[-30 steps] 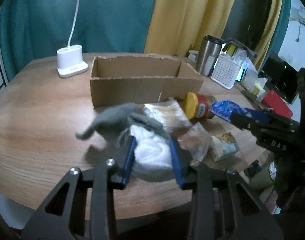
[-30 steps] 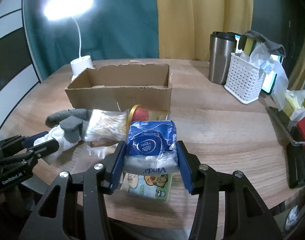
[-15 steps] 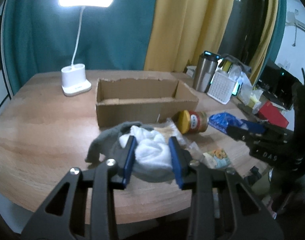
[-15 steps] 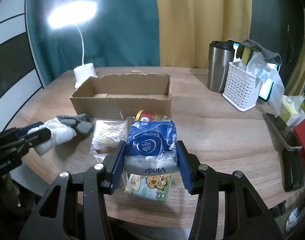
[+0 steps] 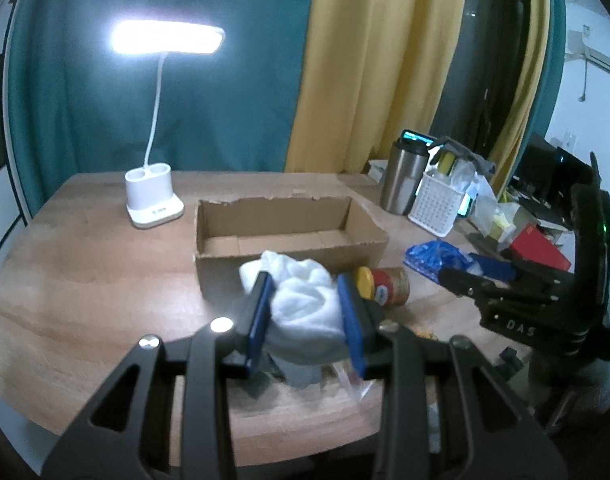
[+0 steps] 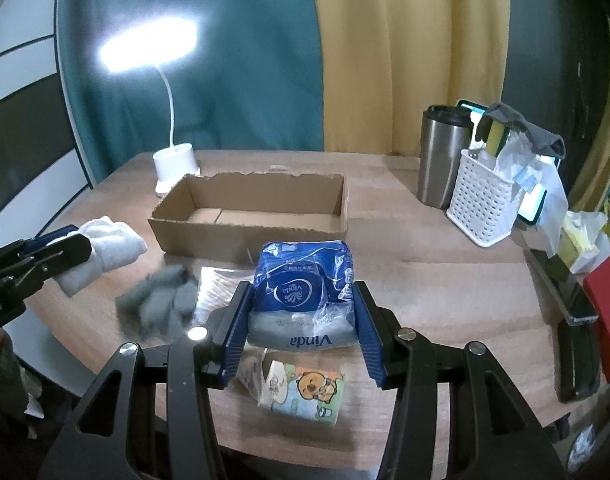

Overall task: Organize objects
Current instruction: 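Lift the Vinda pack with the right gripper while the left carries the towel toward the box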

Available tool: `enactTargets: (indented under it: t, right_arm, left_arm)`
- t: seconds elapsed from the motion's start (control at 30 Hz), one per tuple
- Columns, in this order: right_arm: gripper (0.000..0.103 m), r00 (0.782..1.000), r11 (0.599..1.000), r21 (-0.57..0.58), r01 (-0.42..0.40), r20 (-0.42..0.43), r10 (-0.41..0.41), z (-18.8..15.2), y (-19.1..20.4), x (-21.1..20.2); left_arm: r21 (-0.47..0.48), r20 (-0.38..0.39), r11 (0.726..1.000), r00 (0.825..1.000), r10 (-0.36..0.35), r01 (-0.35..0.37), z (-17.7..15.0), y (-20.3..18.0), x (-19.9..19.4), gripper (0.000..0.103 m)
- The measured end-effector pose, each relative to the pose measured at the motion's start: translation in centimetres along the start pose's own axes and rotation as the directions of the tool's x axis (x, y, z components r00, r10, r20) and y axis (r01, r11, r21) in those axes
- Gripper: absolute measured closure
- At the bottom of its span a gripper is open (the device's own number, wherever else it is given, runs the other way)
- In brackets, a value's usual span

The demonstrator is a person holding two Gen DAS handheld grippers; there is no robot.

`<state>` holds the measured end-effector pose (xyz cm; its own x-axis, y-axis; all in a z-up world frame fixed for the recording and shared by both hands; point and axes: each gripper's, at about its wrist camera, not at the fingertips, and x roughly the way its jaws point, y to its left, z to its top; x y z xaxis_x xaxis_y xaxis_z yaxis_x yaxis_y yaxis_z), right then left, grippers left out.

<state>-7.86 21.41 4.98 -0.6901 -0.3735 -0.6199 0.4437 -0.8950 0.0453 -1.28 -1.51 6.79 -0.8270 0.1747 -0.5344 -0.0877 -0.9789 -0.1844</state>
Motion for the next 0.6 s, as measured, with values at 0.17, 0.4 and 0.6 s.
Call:
enactTargets:
  t: [0.17, 0.4, 0.6]
  right_arm:
    - [0.051, 1.0, 1.0, -0.003, -0.006, 0.007, 0.006, 0.8, 0.0, 0.1]
    - [0.051, 1.0, 1.0, -0.002, -0.012, 0.009, 0.012, 2.0, -0.2, 0.6]
    - [0.051, 1.0, 1.0, -0.001, -0.012, 0.007, 0.012, 3.2, -0.5, 1.6]
  left_arm:
    - [-0.006, 0.007, 1.0, 1.0, 0.012, -0.012, 0.9, 0.2, 0.2, 0.068]
    - [-0.011, 0.002, 1.0, 1.0, 0.025, -0.025, 2.0, 0.4, 1.1, 0.068]
    - [-0.016, -0.001, 1.0, 1.0, 0.026, -0.026, 3.0, 0.8, 2.2, 0.068]
